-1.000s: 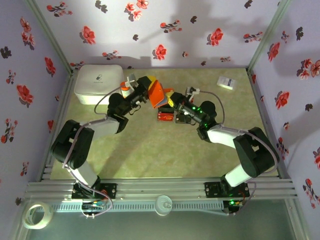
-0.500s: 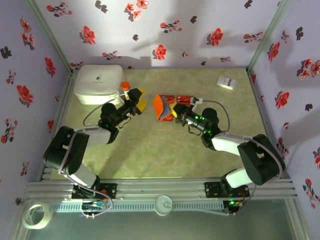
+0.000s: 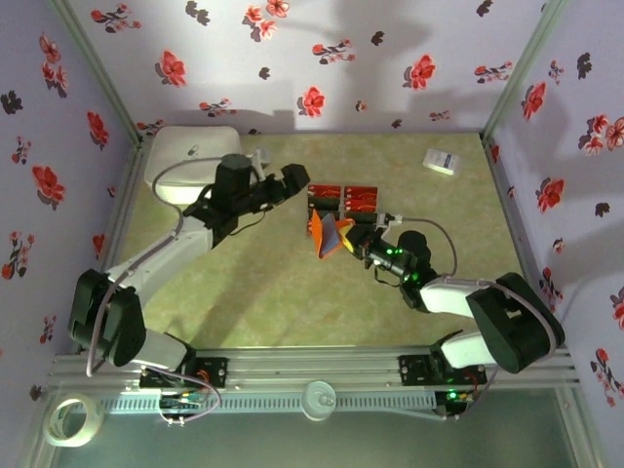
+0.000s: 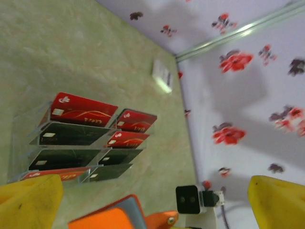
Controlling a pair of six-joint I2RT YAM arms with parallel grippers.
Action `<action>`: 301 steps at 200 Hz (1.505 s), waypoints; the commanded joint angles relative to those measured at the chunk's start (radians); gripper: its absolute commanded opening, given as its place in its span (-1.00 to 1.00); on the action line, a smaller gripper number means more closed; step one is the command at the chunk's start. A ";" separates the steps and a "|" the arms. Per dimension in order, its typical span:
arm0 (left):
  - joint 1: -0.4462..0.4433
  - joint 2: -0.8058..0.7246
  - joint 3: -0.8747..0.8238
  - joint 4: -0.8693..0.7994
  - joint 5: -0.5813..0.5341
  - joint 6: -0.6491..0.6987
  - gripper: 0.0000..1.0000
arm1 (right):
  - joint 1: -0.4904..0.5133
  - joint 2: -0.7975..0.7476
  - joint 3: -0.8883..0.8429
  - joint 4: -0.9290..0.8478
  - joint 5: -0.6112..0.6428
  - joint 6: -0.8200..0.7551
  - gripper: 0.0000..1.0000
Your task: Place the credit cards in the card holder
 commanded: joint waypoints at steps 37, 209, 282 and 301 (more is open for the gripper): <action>-0.161 0.163 0.218 -0.576 -0.308 0.321 1.00 | -0.003 -0.028 -0.015 -0.005 0.034 -0.052 -1.00; -0.289 0.352 0.217 -0.737 -0.660 0.471 1.00 | 0.021 0.110 -0.081 0.089 0.112 -0.090 -1.00; -0.315 0.486 0.281 -0.798 -0.709 0.508 1.00 | 0.062 0.271 -0.091 0.254 0.137 -0.064 -1.00; -0.315 0.505 0.296 -0.803 -0.711 0.509 1.00 | 0.072 0.331 -0.095 0.328 0.141 -0.045 -1.00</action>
